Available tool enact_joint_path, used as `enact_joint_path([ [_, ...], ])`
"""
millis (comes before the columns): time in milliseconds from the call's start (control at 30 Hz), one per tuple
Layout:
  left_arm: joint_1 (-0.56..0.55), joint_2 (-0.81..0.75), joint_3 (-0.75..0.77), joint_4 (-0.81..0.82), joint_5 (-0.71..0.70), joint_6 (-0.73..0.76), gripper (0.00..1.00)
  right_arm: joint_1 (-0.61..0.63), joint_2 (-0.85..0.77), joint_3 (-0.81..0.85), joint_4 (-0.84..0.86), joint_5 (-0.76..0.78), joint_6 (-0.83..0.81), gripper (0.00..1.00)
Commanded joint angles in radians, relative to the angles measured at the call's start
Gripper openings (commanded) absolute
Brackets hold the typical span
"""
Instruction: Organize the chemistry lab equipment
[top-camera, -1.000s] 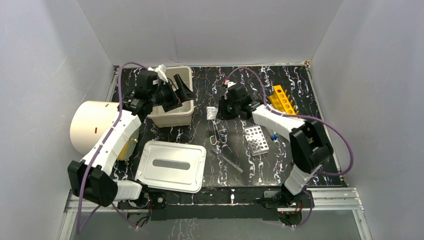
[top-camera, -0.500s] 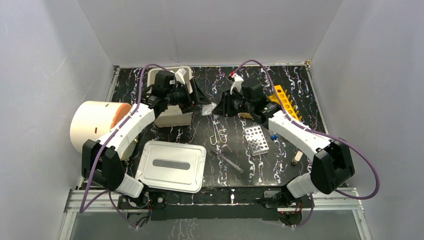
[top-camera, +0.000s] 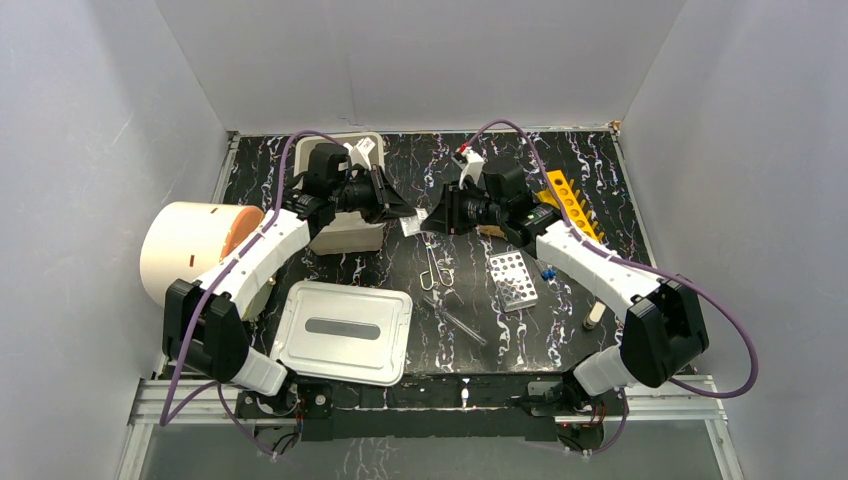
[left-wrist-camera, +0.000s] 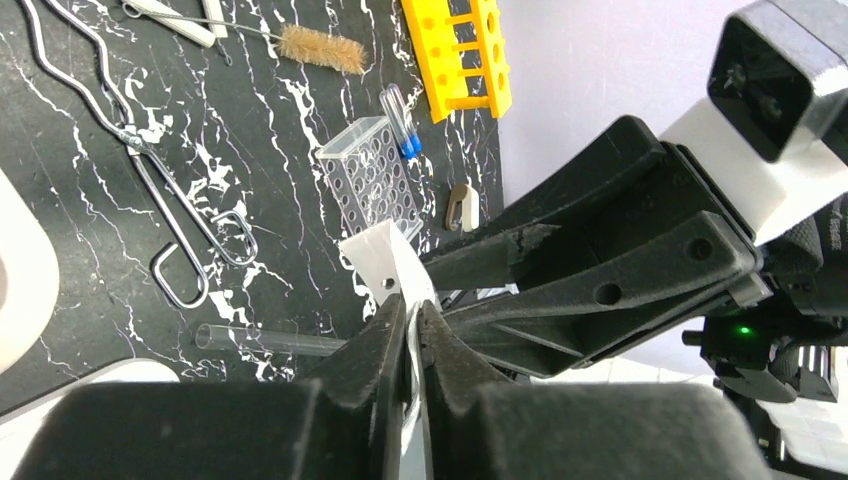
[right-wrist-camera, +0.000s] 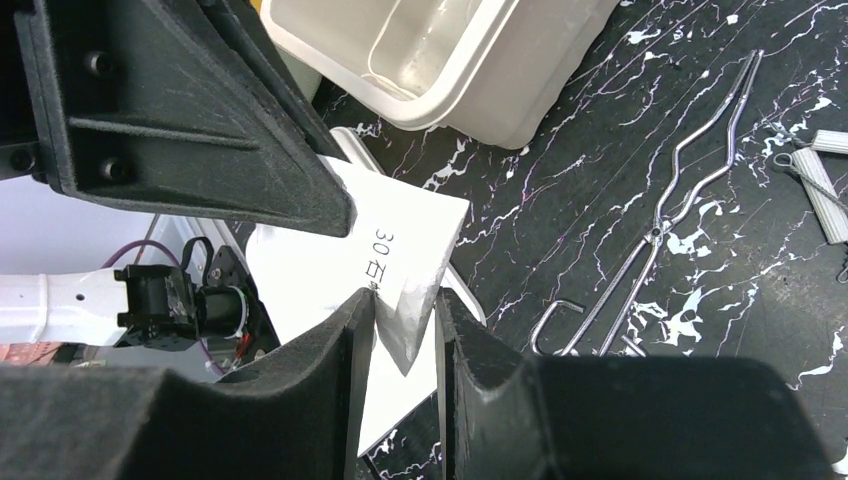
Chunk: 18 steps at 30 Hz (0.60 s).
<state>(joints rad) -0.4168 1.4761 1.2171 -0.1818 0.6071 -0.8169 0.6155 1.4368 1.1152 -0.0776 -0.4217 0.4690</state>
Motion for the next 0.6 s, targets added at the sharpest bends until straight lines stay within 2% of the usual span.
enact_joint_path([
  [0,-0.006,-0.053,-0.006,0.016,0.06,-0.015,0.0,-0.002,0.009,0.04,0.053,-0.003,0.01,0.37],
  [167,-0.005,-0.052,-0.002,0.029,0.06,-0.024,0.0,-0.002,0.01,0.039,0.046,0.004,0.013,0.4],
  [200,-0.005,-0.053,0.006,0.013,0.051,-0.014,0.0,-0.002,0.009,0.042,0.037,0.016,0.011,0.43],
  [333,0.003,-0.045,0.083,-0.135,-0.023,0.101,0.0,-0.006,-0.02,0.033,0.019,0.06,-0.003,0.71],
  [433,0.037,-0.043,0.154,-0.277,-0.107,0.212,0.0,-0.009,-0.047,0.029,0.007,0.095,-0.024,0.78],
  [567,0.113,-0.059,0.222,-0.411,-0.222,0.293,0.0,-0.014,-0.066,0.035,-0.019,0.119,-0.04,0.81],
])
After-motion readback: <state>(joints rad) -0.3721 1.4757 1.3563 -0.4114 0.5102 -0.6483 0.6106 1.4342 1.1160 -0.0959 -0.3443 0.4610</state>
